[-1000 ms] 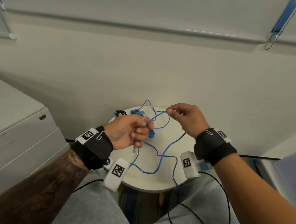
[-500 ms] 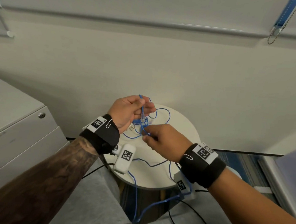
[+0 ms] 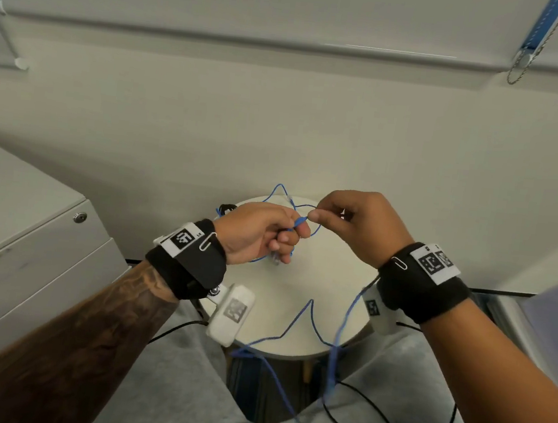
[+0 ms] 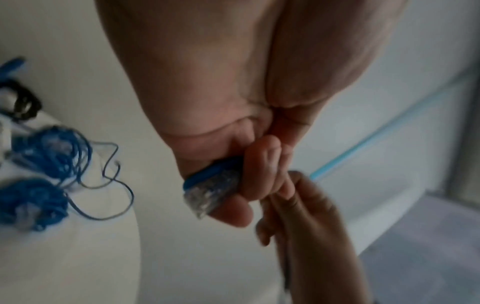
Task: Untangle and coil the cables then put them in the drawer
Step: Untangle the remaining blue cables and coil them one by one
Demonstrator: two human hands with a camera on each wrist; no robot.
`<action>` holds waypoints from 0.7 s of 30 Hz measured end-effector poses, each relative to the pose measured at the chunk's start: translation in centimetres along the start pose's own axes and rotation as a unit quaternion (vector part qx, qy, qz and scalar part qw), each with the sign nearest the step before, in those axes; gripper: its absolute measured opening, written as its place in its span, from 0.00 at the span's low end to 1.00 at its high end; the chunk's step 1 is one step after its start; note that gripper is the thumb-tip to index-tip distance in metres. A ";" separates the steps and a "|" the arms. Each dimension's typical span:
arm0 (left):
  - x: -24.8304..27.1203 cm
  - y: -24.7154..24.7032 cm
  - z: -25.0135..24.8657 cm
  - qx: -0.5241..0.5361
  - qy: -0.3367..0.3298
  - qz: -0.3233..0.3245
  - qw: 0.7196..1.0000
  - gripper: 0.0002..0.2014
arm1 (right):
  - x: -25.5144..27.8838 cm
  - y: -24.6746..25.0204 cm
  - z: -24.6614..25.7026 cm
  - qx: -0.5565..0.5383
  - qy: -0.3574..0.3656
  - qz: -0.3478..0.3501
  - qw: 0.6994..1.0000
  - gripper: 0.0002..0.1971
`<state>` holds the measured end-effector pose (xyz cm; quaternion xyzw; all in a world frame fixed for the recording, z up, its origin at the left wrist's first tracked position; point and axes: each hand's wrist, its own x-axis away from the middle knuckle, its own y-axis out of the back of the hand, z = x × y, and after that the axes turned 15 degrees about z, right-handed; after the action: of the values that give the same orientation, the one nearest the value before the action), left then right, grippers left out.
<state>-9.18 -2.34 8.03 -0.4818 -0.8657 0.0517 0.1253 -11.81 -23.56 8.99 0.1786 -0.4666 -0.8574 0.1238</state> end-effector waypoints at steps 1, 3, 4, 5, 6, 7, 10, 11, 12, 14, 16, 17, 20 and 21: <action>0.0 0.0 -0.2 0.009 0.006 0.010 1.000 0.12 | 0.1 -0.3 -0.1 0.010 0.014 -0.028 0.999 0.11; 0.0 -0.1 -0.5 0.010 0.023 0.019 1.000 0.13 | 0.1 -1.2 -0.4 0.064 0.047 -0.086 0.993 0.12; 0.0 -0.2 -0.5 0.016 0.028 0.021 0.999 0.14 | 0.0 -1.5 -0.4 0.073 0.052 -0.104 0.990 0.12; 0.0 -0.2 -0.5 0.032 0.023 0.024 0.999 0.13 | -0.1 -1.7 -0.5 0.063 0.047 -0.114 0.990 0.12; 0.1 -0.1 -0.4 0.059 0.007 0.031 0.998 0.12 | -0.3 -2.0 -0.7 0.040 0.038 -0.119 0.991 0.11; 0.1 0.0 -0.4 0.093 -0.021 0.039 0.995 0.10 | -0.5 -2.5 -0.9 0.008 0.025 -0.119 0.993 0.10; -0.2 0.6 -0.4 0.194 -0.130 0.011 0.972 0.09 | -0.8 -4.5 -0.8 -0.086 -0.021 -0.046 0.995 0.09; -0.4 0.7 -0.3 0.219 -0.162 -0.020 0.962 0.09 | -0.7 -5.3 -0.5 -0.097 -0.037 0.000 0.995 0.11; -0.6 0.9 -0.1 0.235 -0.187 -0.056 0.952 0.10 | -0.5 -6.0 -0.1 -0.105 -0.051 0.052 0.992 0.13; -0.9 1.6 0.4 0.246 -0.219 -0.113 0.937 0.11 | -0.1 -7.1 1.2 -0.136 -0.071 0.138 0.978 0.14; -0.9 2.4 1.1 0.235 -0.230 -0.150 0.932 0.11 | 0.3 -7.3 2.4 -0.182 -0.078 0.190 0.962 0.11; -0.8 2.7 1.5 0.224 -0.232 -0.166 0.932 0.11 | 0.4 -7.1 2.8 -0.198 -0.075 0.205 0.956 0.09; -0.6 3.2 2.3 0.170 -0.224 -0.200 0.939 0.10 | 0.5 -5.9 3.8 -0.231 -0.075 0.235 0.941 0.10; -0.5 3.2 2.5 0.134 -0.215 -0.208 0.945 0.09 | 0.4 -5.4 3.9 -0.236 -0.078 0.243 0.938 0.10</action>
<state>-6.95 -1.03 4.91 -0.2473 -0.9381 0.2423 0.0075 -14.07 -17.93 6.29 -0.0414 -0.2880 -0.8980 0.3301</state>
